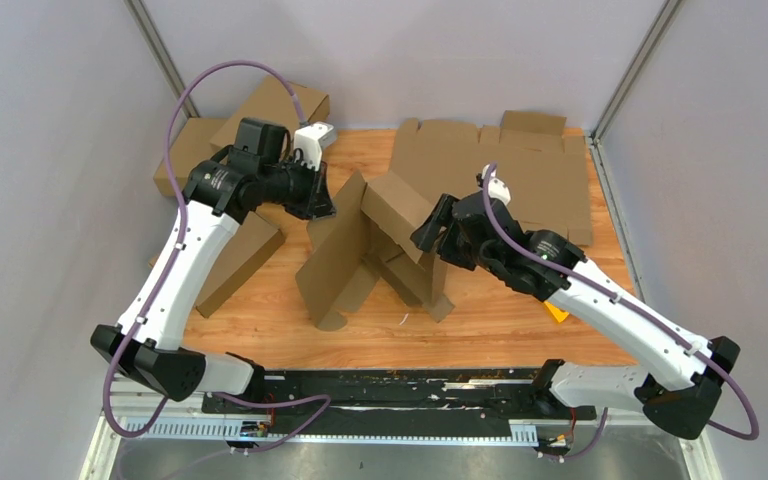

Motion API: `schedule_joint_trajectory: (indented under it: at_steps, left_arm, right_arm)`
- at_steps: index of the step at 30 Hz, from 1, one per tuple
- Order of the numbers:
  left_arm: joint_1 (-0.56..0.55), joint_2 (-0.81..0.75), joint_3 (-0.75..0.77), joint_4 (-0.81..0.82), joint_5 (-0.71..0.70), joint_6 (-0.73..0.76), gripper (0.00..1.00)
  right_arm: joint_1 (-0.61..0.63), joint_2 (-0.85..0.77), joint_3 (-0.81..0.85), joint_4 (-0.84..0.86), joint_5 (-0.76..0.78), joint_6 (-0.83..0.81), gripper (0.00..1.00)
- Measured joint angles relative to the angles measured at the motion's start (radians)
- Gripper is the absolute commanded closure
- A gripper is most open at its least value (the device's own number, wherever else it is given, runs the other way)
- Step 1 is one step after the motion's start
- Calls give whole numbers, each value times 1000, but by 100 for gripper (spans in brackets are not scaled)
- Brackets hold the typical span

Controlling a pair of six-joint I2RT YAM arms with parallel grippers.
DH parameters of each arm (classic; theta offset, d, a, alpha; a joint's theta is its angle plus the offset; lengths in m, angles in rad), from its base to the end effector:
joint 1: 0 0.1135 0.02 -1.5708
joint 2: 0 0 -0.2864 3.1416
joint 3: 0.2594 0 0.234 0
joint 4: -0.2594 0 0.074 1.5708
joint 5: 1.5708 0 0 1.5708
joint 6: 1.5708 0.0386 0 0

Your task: Fold the paper box

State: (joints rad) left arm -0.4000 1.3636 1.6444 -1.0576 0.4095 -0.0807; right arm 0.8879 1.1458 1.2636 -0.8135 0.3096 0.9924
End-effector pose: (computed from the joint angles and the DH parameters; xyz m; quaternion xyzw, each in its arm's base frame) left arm 0.2149 -0.1075 0.4374 0.2212 0.8790 -0.2722 0.3231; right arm 0.1382 0.1512 0.3896 0.1120 0.8903 0.2558 0.3597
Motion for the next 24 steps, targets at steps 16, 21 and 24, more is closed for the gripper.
schedule_joint_trajectory:
  at_steps: [16, 21, 24]
  left_arm:
    - [-8, -15, -15, 5, 0, 2, 100]
    - [-17, -15, -15, 7, -1, 2, 100]
    - [-18, -15, -15, 8, -2, 2, 100]
  right_arm:
    - [-3, 96, 24, 56, 127, -258, 49]
    - [-8, 78, -58, 199, 135, -452, 45]
    - [-10, 64, -122, 279, 139, -569, 44]
